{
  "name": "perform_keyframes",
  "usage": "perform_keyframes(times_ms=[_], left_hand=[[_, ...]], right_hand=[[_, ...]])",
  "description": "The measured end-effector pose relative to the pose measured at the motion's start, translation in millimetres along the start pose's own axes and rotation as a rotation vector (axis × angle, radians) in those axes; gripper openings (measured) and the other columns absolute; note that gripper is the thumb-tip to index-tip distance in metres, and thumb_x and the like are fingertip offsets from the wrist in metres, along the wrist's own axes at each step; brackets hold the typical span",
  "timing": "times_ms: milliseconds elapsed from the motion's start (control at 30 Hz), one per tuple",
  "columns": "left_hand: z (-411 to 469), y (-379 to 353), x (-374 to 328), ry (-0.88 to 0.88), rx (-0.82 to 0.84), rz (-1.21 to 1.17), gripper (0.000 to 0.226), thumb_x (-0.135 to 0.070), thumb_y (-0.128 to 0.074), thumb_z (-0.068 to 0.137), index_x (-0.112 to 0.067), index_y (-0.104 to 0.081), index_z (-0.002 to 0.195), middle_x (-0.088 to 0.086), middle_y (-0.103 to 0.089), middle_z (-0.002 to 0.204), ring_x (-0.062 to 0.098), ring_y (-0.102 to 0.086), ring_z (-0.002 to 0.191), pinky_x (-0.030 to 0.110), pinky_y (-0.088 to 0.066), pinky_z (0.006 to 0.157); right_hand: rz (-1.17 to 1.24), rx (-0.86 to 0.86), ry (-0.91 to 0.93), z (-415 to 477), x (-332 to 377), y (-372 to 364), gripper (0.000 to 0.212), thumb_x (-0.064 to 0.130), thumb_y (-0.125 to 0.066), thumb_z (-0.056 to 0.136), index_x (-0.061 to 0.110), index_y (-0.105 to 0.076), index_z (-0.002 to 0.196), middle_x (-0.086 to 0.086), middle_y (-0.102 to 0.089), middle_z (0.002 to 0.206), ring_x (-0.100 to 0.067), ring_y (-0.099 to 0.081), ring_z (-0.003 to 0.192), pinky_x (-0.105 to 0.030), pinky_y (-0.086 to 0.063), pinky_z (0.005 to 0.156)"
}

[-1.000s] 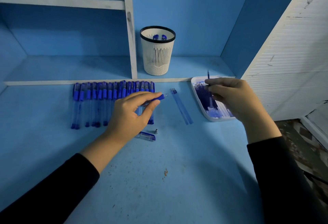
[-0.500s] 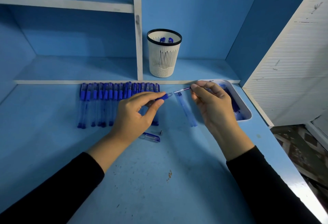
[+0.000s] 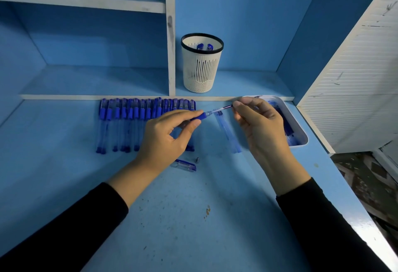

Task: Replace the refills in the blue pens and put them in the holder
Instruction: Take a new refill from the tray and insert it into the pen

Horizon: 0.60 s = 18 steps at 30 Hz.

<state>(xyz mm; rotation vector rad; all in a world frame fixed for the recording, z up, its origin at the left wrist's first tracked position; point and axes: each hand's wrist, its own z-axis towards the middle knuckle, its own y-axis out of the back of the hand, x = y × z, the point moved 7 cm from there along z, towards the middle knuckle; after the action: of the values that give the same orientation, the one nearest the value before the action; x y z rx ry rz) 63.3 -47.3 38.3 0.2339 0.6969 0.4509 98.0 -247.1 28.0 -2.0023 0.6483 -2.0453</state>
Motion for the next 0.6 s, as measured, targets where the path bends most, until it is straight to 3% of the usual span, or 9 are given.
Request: perform_keyframes(times_ms=[233, 400, 600], left_hand=[[1, 3, -1, -0.024, -0.032, 0.056, 0.02, -0.005, -0.073, 0.086, -0.001, -0.073, 0.106, -0.003, -0.069, 0.103, 0.006, -0.067, 0.092, 0.016, -0.052, 0.086], [-1, 3, -7, -0.056, -0.032, 0.086, 0.019, -0.004, -0.073, 0.086, 0.0, -0.074, 0.106, -0.003, -0.069, 0.105, 0.006, -0.067, 0.093, 0.018, -0.053, 0.087], [-3, 12, -13, -0.064, -0.036, 0.097, 0.017, -0.003, -0.075, 0.083, 0.0, -0.075, 0.1, -0.004, -0.069, 0.1, 0.004, -0.066, 0.089, 0.014, -0.052, 0.085]], right_hand=[[-0.264, 0.066, 0.308, -12, 22, -9, 0.014, -0.005, -0.073, 0.079, 0.009, -0.07, 0.08, -0.004, -0.074, 0.082, -0.015, -0.068, 0.079, -0.023, -0.052, 0.077], [-0.53, 0.221, 0.41, -29, 8, -31, 0.011, 0.002, -0.067, 0.088, 0.006, -0.071, 0.096, -0.008, -0.074, 0.09, -0.023, -0.07, 0.087, -0.035, -0.055, 0.085], [-0.58, 0.126, 0.543, -36, 9, -28, 0.018, 0.007, -0.078, 0.078, 0.013, -0.068, 0.092, -0.006, -0.065, 0.09, -0.024, -0.062, 0.085, -0.034, -0.053, 0.082]])
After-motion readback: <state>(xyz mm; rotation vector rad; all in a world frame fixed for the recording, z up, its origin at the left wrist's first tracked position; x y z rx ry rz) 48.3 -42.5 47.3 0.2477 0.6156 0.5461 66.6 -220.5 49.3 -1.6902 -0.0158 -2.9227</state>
